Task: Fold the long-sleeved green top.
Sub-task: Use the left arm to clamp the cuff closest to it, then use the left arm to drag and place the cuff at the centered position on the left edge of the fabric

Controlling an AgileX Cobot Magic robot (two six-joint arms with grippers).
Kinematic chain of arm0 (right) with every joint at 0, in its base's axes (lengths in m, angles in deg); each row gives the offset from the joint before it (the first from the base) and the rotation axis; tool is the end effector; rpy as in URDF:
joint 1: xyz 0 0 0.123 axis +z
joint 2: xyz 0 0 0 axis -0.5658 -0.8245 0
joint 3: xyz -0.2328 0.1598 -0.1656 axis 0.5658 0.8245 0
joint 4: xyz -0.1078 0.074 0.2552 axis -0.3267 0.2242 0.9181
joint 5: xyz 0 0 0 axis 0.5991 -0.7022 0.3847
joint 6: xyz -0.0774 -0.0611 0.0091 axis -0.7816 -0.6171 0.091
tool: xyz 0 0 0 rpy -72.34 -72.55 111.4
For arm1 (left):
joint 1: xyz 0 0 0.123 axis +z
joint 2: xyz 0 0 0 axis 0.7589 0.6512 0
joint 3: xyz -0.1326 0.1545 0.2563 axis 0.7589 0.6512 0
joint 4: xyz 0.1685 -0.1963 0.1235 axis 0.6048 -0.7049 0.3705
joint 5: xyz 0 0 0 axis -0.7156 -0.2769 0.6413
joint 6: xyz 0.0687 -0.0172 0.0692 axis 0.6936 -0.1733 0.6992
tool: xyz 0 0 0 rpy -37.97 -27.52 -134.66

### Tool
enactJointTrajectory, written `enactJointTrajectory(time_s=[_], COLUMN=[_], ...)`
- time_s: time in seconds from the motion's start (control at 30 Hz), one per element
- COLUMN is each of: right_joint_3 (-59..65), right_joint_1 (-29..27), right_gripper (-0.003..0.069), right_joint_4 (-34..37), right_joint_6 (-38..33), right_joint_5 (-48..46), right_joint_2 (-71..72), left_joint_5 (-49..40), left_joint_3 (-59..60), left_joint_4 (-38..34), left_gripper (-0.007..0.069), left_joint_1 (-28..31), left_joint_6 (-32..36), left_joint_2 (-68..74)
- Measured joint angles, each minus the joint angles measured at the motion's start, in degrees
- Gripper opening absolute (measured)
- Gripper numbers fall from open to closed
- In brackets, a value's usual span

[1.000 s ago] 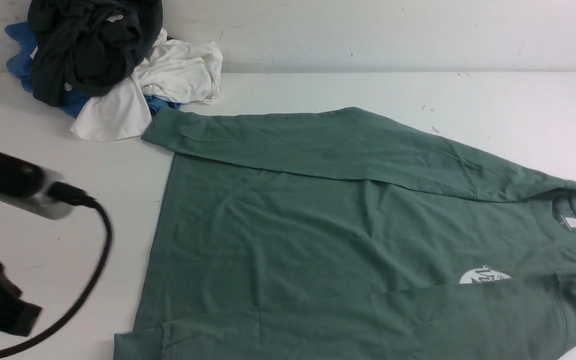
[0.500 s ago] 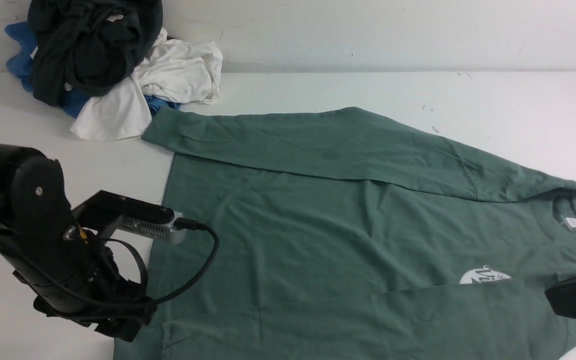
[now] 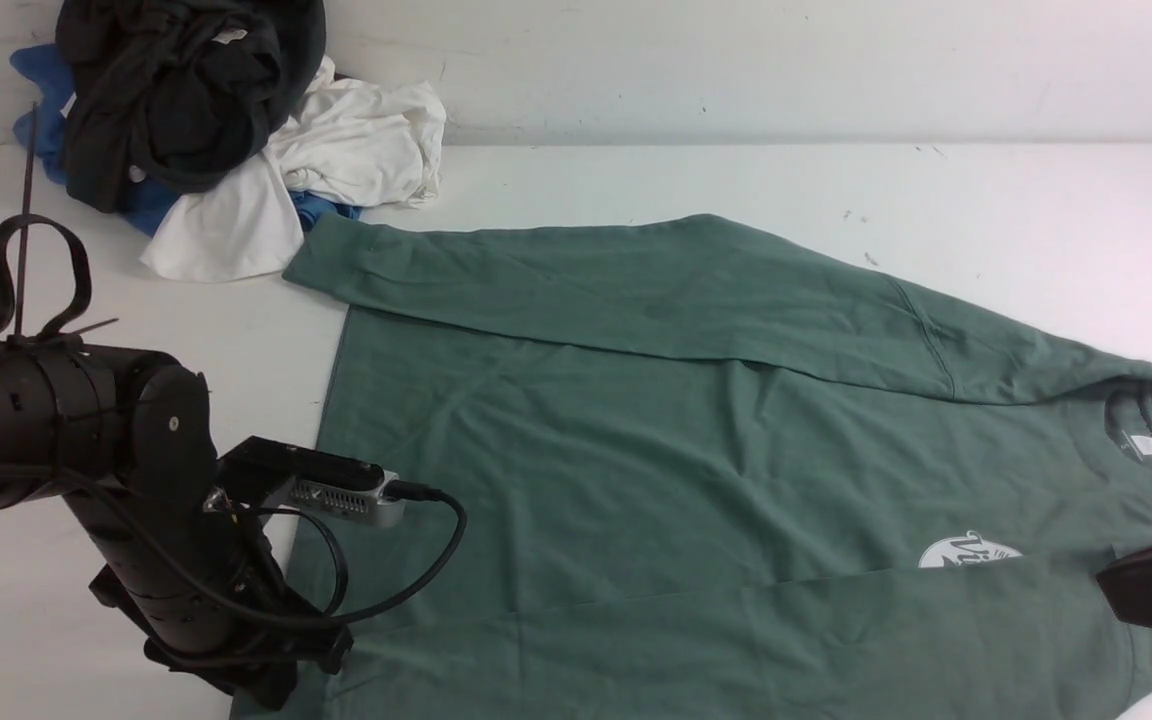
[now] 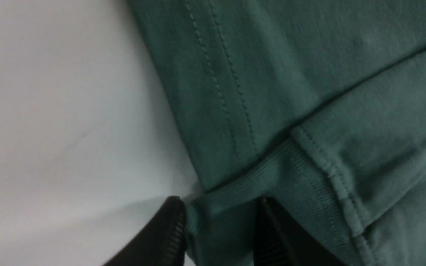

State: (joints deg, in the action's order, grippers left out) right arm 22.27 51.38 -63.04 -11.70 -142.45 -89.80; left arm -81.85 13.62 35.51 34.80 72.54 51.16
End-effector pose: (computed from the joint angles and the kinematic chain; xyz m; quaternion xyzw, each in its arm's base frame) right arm 0.1513 0.0671 0.3443 -0.2644 0.9289 0.1095 0.2349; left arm 0.2856 -0.0845 0.1625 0.1298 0.9901 -0.0522 0.0129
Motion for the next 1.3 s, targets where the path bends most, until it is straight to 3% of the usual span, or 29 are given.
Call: enactJointTrajectory(time_s=[0.07, 0.2, 0.47, 0.63, 0.83, 1.17, 1.3], right_joint_3=[0.0, 0.0, 0.0, 0.0, 0.0, -0.1, -0.2], right_joint_1=[0.0, 0.0, 0.0, 0.0, 0.0, 0.0, 0.0], right_gripper=[-0.0015, -0.0015, -0.0015, -0.0015, -0.0015, -0.0015, -0.0015], right_joint_4=[0.0, -0.1, -0.2, -0.2, -0.7, -15.7, -18.5], right_joint_6=[0.0, 0.0, 0.0, 0.0, 0.5, 13.7, 16.6], right_joint_5=[0.0, 0.0, 0.0, 0.1, 0.9, 1.2, 2.0], right_joint_2=[0.0, 0.0, 0.0, 0.0, 0.0, -3.0, -7.6], left_joint_5=[0.2, 0.2, -1.8, -3.2, -5.0, -13.4, -16.6], left_joint_3=[0.0, 0.0, 0.1, -0.9, -12.0, -35.1, -43.8], left_joint_4=[-0.1, -0.1, -0.1, 1.3, 2.7, 8.2, 7.8], left_gripper=[0.0108, 0.0023, 0.0018, 0.0017, 0.0017, 0.0017, 0.0017], left_joint_1=[0.0, 0.0, -0.4, -3.5, -7.4, -7.4, -7.4], left_joint_6=[0.0, 0.0, 0.1, 0.5, -0.4, -1.0, -1.0], left_joint_2=[-0.9, -3.6, -9.1, -11.7, -9.6, 2.8, 5.5])
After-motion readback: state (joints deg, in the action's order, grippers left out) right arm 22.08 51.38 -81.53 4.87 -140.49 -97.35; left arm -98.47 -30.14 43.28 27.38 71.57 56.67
